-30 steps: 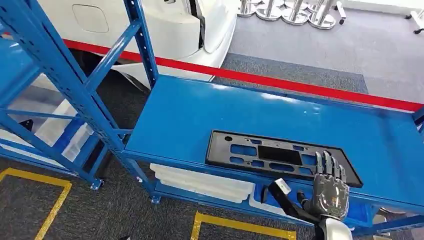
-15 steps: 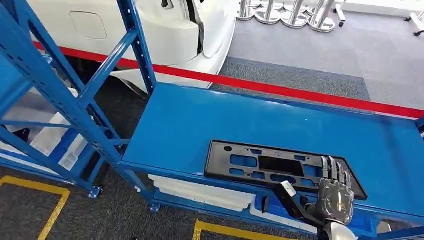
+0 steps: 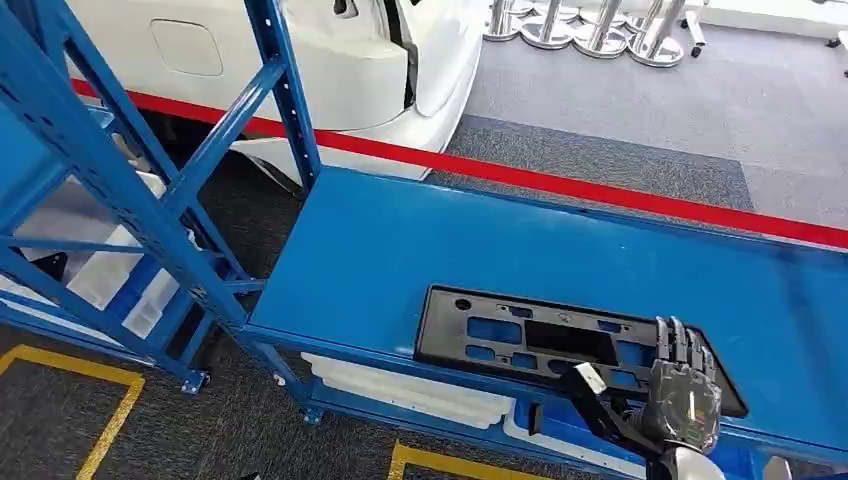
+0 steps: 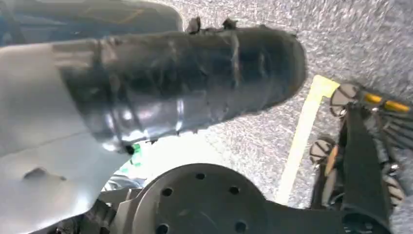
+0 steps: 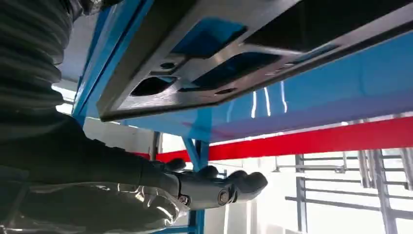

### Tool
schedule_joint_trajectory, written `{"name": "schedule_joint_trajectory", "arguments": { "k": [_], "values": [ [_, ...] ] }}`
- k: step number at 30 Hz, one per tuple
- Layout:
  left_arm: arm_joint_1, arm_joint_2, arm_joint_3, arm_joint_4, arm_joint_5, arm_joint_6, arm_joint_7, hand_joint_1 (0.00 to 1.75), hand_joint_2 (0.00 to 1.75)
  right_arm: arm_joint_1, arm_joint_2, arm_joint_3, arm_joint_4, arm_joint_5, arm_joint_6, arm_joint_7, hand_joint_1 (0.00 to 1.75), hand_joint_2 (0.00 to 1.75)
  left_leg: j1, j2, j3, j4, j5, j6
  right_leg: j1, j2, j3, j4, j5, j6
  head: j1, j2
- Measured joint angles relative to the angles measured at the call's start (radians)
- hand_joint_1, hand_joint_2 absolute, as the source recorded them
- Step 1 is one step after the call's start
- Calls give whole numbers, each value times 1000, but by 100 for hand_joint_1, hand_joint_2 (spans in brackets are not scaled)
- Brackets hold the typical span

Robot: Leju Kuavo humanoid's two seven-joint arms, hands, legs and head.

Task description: Take the parts from the cabinet and place them on the table.

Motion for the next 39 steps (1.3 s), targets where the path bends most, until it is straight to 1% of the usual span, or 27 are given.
{"name": "schedule_joint_trajectory", "arguments": {
  "k": [2,3,6,7,8,9,11,12,13,16,18,19,21,22,23,24,25,27,28,30,32,33,34,35,37,38,39],
  "values": [
    [-1,0,0,0,0,0,0,0,0,0,-4,0,-3,-1,14,3,0,175,-2,1,8,-6,-2,-14,-7,-1,14,-29,17,-15,-1,0],
    [-1,0,0,0,0,0,0,0,0,-1,-4,0,-3,-1,17,3,0,175,-3,4,0,16,-23,-16,-9,-3,22,-39,21,-19,-1,0],
    [0,11,0,0,0,0,2,0,0,-4,-6,0,-3,-1,21,5,0,175,-5,5,-99,236,-140,-18,-8,-3,23,-43,24,-26,-3,0],
    [2,16,0,0,0,0,2,0,0,-3,-6,1,-3,-1,21,5,0,175,-5,5,-125,293,-156,-20,-7,-3,23,-43,24,-26,-2,0],
    [3,20,0,0,0,0,3,0,0,-3,-6,2,-3,-2,21,5,0,175,-5,5,-127,298,-145,-20,-7,-3,23,-43,23,-27,-3,0],
    [4,24,0,0,0,0,3,0,0,-3,-6,1,-3,-2,21,5,0,175,-5,6,-104,254,-113,-20,-7,-2,24,-42,23,-26,-3,0],
    [2,27,0,0,0,0,3,0,0,-4,-6,1,-3,-2,23,5,0,175,-5,7,-17,85,-30,-17,-8,0,26,-38,20,-22,-3,0],
    [1,27,0,0,0,0,3,0,0,-4,-6,1,-3,-2,23,5,0,175,-6,6,28,1,-5,-11,-8,0,25,-33,16,-17,-3,0],
    [-1,27,0,0,0,0,3,0,0,-5,-8,1,-3,-2,23,6,0,175,-6,5,35,-22,-14,-6,2,2,18,-17,10,-10,-3,0],
    [0,27,0,0,0,-1,3,0,0,-6,-10,1,-3,-2,23,6,0,175,-12,4,32,-19,-10,10,-4,1,22,-28,14,2,0,0],
    [0,26,0,0,0,-1,2,0,0,-5,-14,0,-4,-2,23,6,0,175,0,6,37,-27,-3,21,-2,1,15,-9,-4,14,1,0],
    [0,18,0,0,0,0,2,0,0,-8,-18,0,-5,-2,23,6,0,175,0,6,36,-28,-2,27,-6,1,-9,47,-40,21,5,0],
    [-1,11,0,0,0,0,2,0,0,-8,-20,0,-5,-2,23,7,0,175,0,6,32,-28,-1,28,-13,1,-93,225,-120,31,5,0],
    [-1,6,1,0,0,0,2,0,0,-5,-20,0,-5,-3,24,6,0,175,0,6,31,-28,-1,28,-16,1,-131,301,-145,34,5,0],
    [1,3,1,0,0,0,2,0,0,-3,-20,1,-5,-3,24,6,0,175,0,6,31,-28,-1,28,-18,1,-146,327,-143,35,5,0],
    [1,2,1,0,0,0,2,0,0,-3,-20,1,-5,-3,24,7,0,175,0,6,32,-28,-1,28,-19,1,-137,304,-119,34,5,0],
    [1,1,2,0,0,0,2,0,0,-4,-21,1,-5,-3,24,7,0,175,0,5,34,-28,-2,27,-20,1,-101,225,-73,32,5,0],
    [-1,1,2,0,0,0,2,0,0,-7,-24,1,-5,-3,24,7,0,175,0,3,39,-28,-4,24,-19,0,0,22,14,18,5,0],
    [-1,1,2,0,0,0,2,0,0,-11,-25,0,-5,-3,24,7,0,175,-7,2,37,-26,-6,17,-14,0,22,-28,8,13,5,0],
    [0,1,2,0,0,0,2,0,0,-10,-25,0,-6,-3,24,7,0,175,-4,2,36,-31,-5,2,-11,0,19,-27,9,8,4,0],
    [-1,1,2,0,0,0,2,0,0,-9,-26,0,-6,-3,24,7,0,175,-2,3,44,-41,-1,-12,-9,1,22,-37,15,-6,4,0],
    [-1,1,2,0,0,0,2,0,0,-9,-25,0,-7,-3,24,7,0,175,-1,5,43,-32,-10,-17,-17,-2,32,-52,24,-13,2,0],
    [-1,1,2,0,0,0,2,0,0,-10,-25,0,-7,-3,24,6,0,175,-2,7,28,2,-38,-19,-15,-2,36,-56,26,-16,2,0],
    [-1,3,2,0,0,0,2,0,0,-10,-25,0,-7,-3,24,6,0,175,-3,7,-9,81,-85,-19,-14,-3,36,-56,26,-21,2,0],
    [1,15,2,0,0,-1,2,0,0,-8,-24,2,-7,-3,24,6,0,175,-3,7,-87,246,-154,-19,-10,-5,35,-55,24,-25,2,0],
    [2,21,2,0,0,0,2,0,0,-8,-24,2,-7,-3,24,6,0,175,-3,7,-107,286,-157,-18,-8,-5,35,-53,23,-26,2,0],
    [3,26,2,0,0,-1,2,0,0,-7,-24,3,-7,-3,24,6,0,175,-4,7,-101,273,-135,-18,-8,-4,36,-50,21,-28,2,0]
  ]
}}
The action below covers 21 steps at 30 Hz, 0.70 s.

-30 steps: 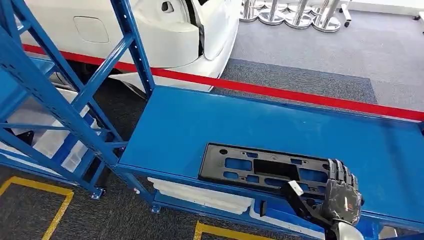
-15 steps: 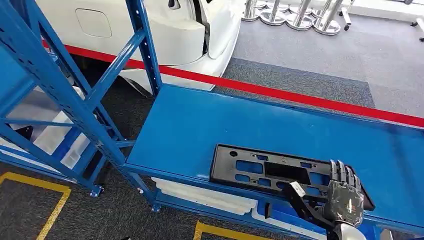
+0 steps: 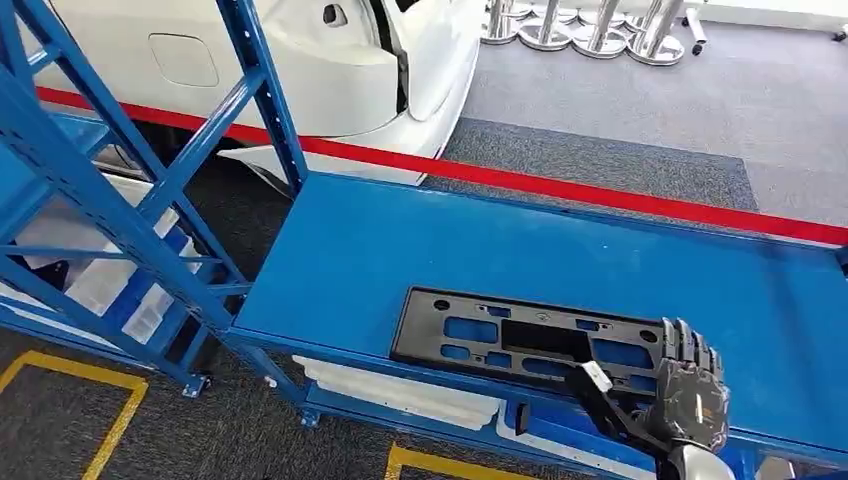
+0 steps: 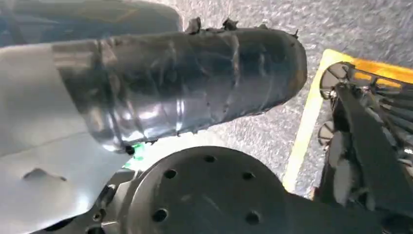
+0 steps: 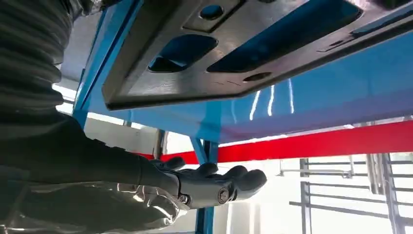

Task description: Take the parts from the cabinet and place them on the table.

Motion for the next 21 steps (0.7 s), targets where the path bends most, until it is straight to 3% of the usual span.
{"name": "schedule_joint_trajectory", "arguments": {
  "k": [1,3,4,8,9,10,13,14,15,16,18,19,21],
  "values": [
    [1,4,0,0,0,0,0,0,0,0,0,0,0,0,0,0,0,175,0,0,25,-55,37,1,0,2,0,4,-3,1,-1,0],
    [-1,9,0,0,0,0,0,0,0,0,0,0,0,0,0,0,0,175,0,0,117,-240,127,8,0,4,3,12,-11,7,-1,0],
    [-1,9,0,0,0,0,0,0,0,0,0,0,0,0,0,0,0,175,-3,-1,142,-289,123,14,3,5,1,18,-15,12,0,0],
    [-4,10,0,0,0,0,0,0,0,-1,0,-1,0,0,0,0,0,175,-7,-2,139,-298,127,30,2,6,-2,18,-15,33,1,0],
    [-4,10,0,0,0,0,0,0,0,-1,-2,-1,-1,0,0,0,0,175,2,-1,142,-307,133,39,1,7,-4,24,-22,40,-1,0],
    [-4,5,0,0,0,-1,0,0,0,-1,-2,-2,-2,0,0,0,0,175,2,-1,143,-310,135,41,1,6,-17,55,-45,47,4,0],
    [-5,-10,1,0,0,1,0,0,0,1,-2,-2,-1,0,0,0,0,175,2,-1,138,-310,137,47,-10,6,-134,296,-156,62,5,0],
    [-4,-15,1,0,0,1,0,0,0,2,-2,-1,-1,0,0,0,0,175,2,-1,137,-310,137,47,-12,6,-166,357,-171,64,5,0],
    [-3,-18,1,0,0,1,0,0,0,3,-2,-1,-1,0,0,0,0,175,2,-1,139,-309,137,47,-13,6,-171,359,-155,65,5,0],
    [-3,-21,1,0,0,1,0,0,0,3,-2,-1,-1,0,0,0,0,175,2,-2,140,-309,136,46,-14,6,-148,306,-116,64,5,0],
    [-4,-21,1,0,0,1,0,0,0,1,-2,-2,-1,0,0,0,0,175,2,-4,146,-310,134,43,-14,5,-59,120,-22,56,5,0],
    [-4,-21,1,0,0,1,0,0,0,0,-2,-2,-1,0,0,0,0,175,2,-5,148,-310,133,39,-13,4,-18,37,4,50,5,0],
    [-5,-21,1,0,0,0,0,0,0,-3,-2,-2,-2,0,0,0,0,175,-2,-6,145,-311,132,23,-7,5,-13,18,-7,38,3,0]
  ]
}}
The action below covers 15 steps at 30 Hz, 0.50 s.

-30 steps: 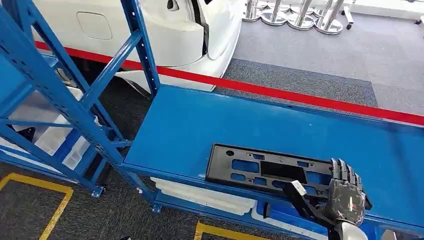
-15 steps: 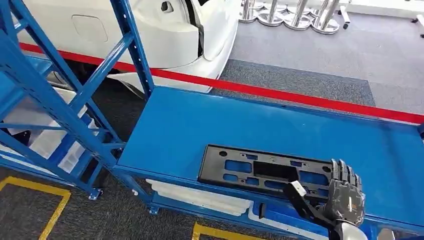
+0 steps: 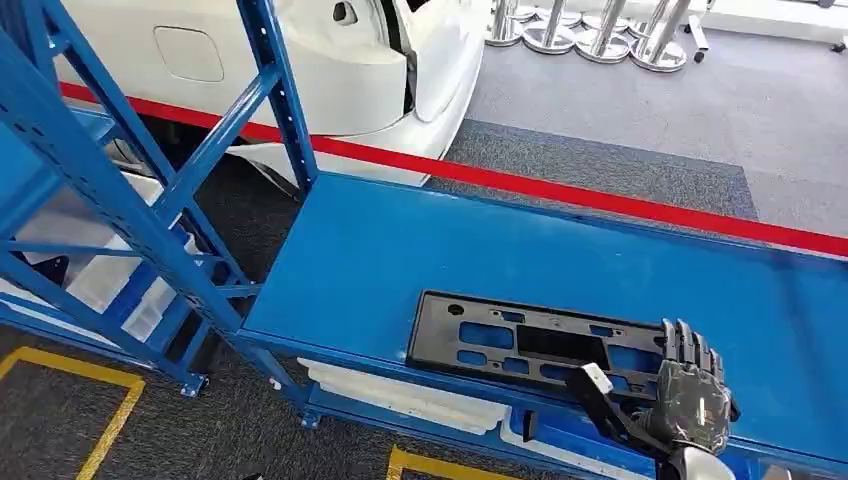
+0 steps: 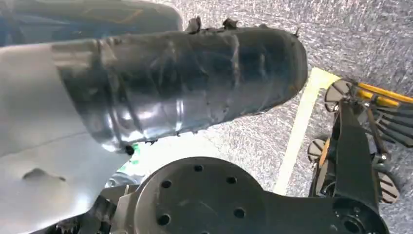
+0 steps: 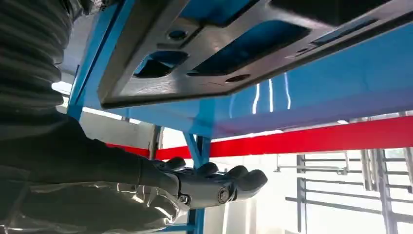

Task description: Take the parts from the cabinet and place them on the table.

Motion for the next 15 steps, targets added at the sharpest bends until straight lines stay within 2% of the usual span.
{"name": "schedule_joint_trajectory", "arguments": {
  "k": [2,3,4,5,6,7,8,9,10,12,13,14,15],
  "values": [
    [1,0,0,0,0,0,0,0,0,1,-1,0,0,0,0,0,0,175,4,1,4,-8,3,-13,4,1,-2,1,0,-11,0,0],
    [0,0,0,0,-3,-1,0,0,0,-1,-1,-1,0,-12,19,0,0,175,3,1,5,-8,-1,-21,-1,1,5,-16,9,-23,0,0],
    [0,0,0,0,-14,-2,-4,0,0,-5,-4,-5,4,-40,67,2,0,175,5,5,0,13,-18,-23,-2,-2,11,-24,14,-26,-3,0],
    [0,1,-2,0,-23,-5,-6,0,0,-10,-9,-13,14,-67,105,-12,0,175,3,6,-27,71,-57,-22,-2,-3,13,-28,15,-31,-6,0],
    [0,7,-5,0,-28,-8,-6,0,0,-17,-21,-24,41,-98,104,-50,2,175,3,6,-68,156,-101,-22,-1,-4,11,-27,16,-32,-7,0],
    [1,11,-6,0,-29,-11,-6,0,0,-32,-27,-34,69,-113,92,-91,175,175,3,6,-107,238,-136,-22,1,-4,10,-27,15,-34,-6,0],
    [2,17,-6,0,-30,-14,-6,0,0,-49,-32,-42,100,-124,87,-122,175,175,3,6,-136,302,-154,-23,3,-3,10,-26,15,-36,-6,0],
    [4,22,-8,0,-32,-15,-6,0,0,-58,-34,-46,126,-133,85,-137,175,175,3,6,-146,319,-149,-23,3,-3,10,-24,14,-36,-6,0],
    [4,25,-9,0,-35,-16,-5,0,0,-62,-36,-52,148,-135,83,-144,175,175,3,6,-131,285,-118,-23,4,-2,11,-21,13,-36,-6,0],
    [2,30,-11,0,-37,-17,-4,0,0,-70,-37,-55,170,-137,84,-147,175,175,3,6,-48,117,-27,-20,3,0,11,-11,7,-31,-7,0],
    [0,31,-12,0,-38,-16,-4,0,0,-74,-36,-56,180,-139,87,-147,175,175,3,6,-7,37,3,-17,3,0,10,-3,2,-27,-7,0],
    [-3,31,-13,0,-39,-16,-2,0,0,-78,-37,-58,195,-140,89,-146,175,175,2,5,2,16,-17,-11,9,1,4,6,-3,-19,-7,0],
    [-5,31,-13,0,-39,-16,-1,0,0,-82,-39,-61,206,-140,90,-146,175,175,0,3,-4,16,-10,-4,9,2,0,9,-3,-15,-3,0]
  ]
}}
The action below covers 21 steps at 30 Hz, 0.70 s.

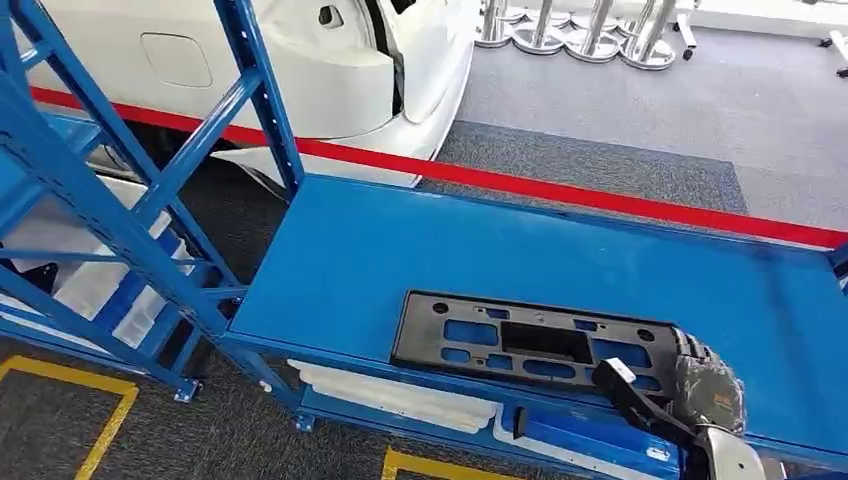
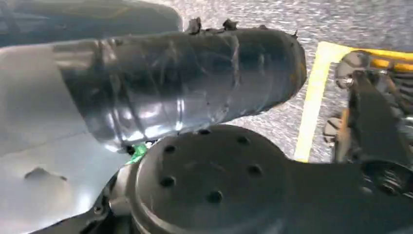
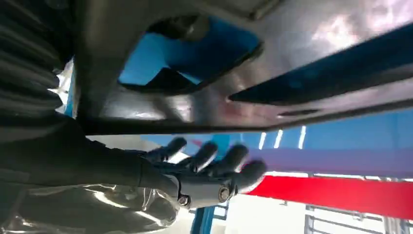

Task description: Take the parts from the cabinet and place them on the table.

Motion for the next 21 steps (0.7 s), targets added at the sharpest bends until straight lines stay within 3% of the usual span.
{"name": "schedule_joint_trajectory", "arguments": {
  "k": [2,4,5,7,8,9,10,11,13,14,16,18,19,20,21],
  "values": [
    [0,0,0,0,0,0,0,0,0,-10,-1,-3,14,0,0,1,175,175,-5,0,-3,1,1,9,-4,0,1,-8,5,11,-2,0],
    [0,-2,-1,0,0,1,-1,0,0,-17,-3,-7,26,0,-1,0,175,175,5,4,1,-7,10,22,-3,2,-3,5,-7,21,-1,0],
    [-1,-13,-1,0,0,2,-1,0,0,-24,-5,-7,33,0,-2,0,175,175,5,4,0,-9,12,27,-5,0,-30,52,-41,27,2,0],
    [-2,-20,-1,0,0,2,-1,0,0,-35,-4,-8,46,1,-2,0,175,175,5,5,-3,-9,13,29,-10,1,-107,228,-121,36,2,0],
    [-1,-25,-1,0,0,2,-1,0,0,-37,-4,-8,50,1,-2,0,175,175,4,5,-4,-9,13,29,-11,1,-143,306,-146,38,2,0],
    [0,-28,-1,0,0,3,-1,0,0,-38,-4,-8,55,0,-2,0,175,175,4,5,-3,-9,13,29,-12,1,-159,336,-147,38,1,0],
    [1,-31,-1,0,0,3,-1,0,0,-41,-4,-8,60,0,-2,0,175,175,4,4,-2,-9,13,29,-12,0,-148,315,-124,36,1,0],
    [1,-33,-1,0,0,2,-1,0,0,-43,-4,-8,63,-1,-2,1,175,175,4,3,1,-9,13,29,-12,1,-113,240,-81,32,2,0],
    [-1,-33,-1,0,0,2,0,0,0,-50,-4,-8,65,-7,0,3,175,175,3,3,6,-10,12,27,-10,0,-15,48,-1,14,2,0],
    [-2,-33,-2,0,0,1,0,0,0,-56,-4,-8,66,-11,1,3,175,175,1,3,7,-9,11,23,-5,-4,11,-8,-6,6,2,0],
    [-4,-33,-3,0,0,1,0,0,0,-60,-2,-5,69,-13,2,3,175,175,3,3,7,-13,11,8,1,-5,14,-17,-11,4,1,0],
    [-4,-33,-8,0,0,0,0,0,0,-62,-2,-5,72,-13,1,3,175,175,5,3,15,-24,16,-6,4,-4,19,-29,-5,-8,2,0],
    [-5,-33,-11,0,0,0,-1,0,0,-64,0,-3,72,-13,2,3,175,175,7,4,17,-18,12,-10,-9,-7,41,-50,14,-13,0,0],
    [-5,-33,-11,0,-1,0,-1,0,0,-66,2,-2,74,-13,1,3,175,175,4,5,6,9,-14,-13,-6,-11,45,-60,18,-15,-1,0],
    [-5,-32,-12,0,-2,0,-1,0,0,-66,4,-1,76,-13,0,3,175,175,3,4,-24,77,-61,-14,-6,-12,44,-61,20,-19,-1,0]
  ]
}}
